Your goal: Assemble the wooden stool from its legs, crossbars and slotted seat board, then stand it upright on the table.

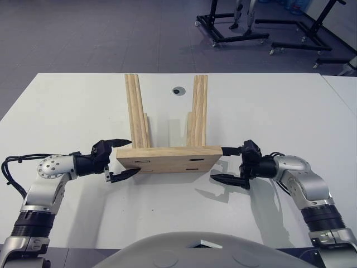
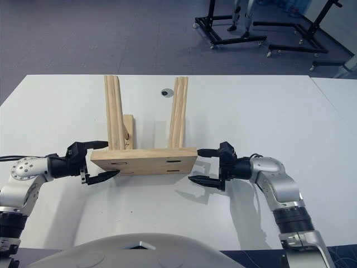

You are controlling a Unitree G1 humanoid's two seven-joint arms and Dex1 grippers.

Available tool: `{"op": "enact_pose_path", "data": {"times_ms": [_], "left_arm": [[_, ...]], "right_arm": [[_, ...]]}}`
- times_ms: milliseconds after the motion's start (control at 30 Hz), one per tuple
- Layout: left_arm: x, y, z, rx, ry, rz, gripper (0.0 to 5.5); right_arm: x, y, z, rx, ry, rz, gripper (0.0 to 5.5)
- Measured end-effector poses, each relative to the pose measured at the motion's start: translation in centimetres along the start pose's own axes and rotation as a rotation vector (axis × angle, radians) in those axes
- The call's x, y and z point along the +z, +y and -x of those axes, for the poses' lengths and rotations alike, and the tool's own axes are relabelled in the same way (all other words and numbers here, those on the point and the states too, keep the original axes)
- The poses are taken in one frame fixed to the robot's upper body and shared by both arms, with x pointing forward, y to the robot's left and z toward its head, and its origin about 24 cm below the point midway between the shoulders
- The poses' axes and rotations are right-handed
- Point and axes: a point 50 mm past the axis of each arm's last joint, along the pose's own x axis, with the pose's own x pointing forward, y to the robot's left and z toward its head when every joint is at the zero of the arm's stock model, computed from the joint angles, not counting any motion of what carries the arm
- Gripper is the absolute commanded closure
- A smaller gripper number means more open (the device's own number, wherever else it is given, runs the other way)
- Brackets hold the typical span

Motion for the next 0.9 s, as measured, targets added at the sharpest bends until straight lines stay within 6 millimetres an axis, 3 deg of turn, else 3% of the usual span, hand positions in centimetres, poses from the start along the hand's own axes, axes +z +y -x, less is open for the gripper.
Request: {"op": "enact_pose_path", "data": {"times_ms": [133,200,567,833,900], "left_arm": [[0.7,-0.3,-0.3,-0.026,-0.018,0.033,0.11],[0.8,-0.4,-0.3,-0.029,-0.018,0.031,0.36],[-1.1,-1.3,0.9,-0.079,0.070,0.014,2.28],[-0.5,-0.8,0.7,-0.096,0.035,0.039,3.45],[-0.4,-0.7,0.7,-0.097,0.033,0.053,3.63]], "right_arm": [[0.4,-0.2,-0.5,-0.015,-0.013,0.003,0.10],[0.4,-0.3,-1.1,-0.011,-0.025,0.008,0.10],[-0.6,-1.0,-1.4,-0.027,0.032,0.034,2.23],[0.1,-1.0,-1.7,0.018,0.021,0.054,3.60],[0.1,-0.9,-1.8,0.029,0.023,0.049,3.64]]}}
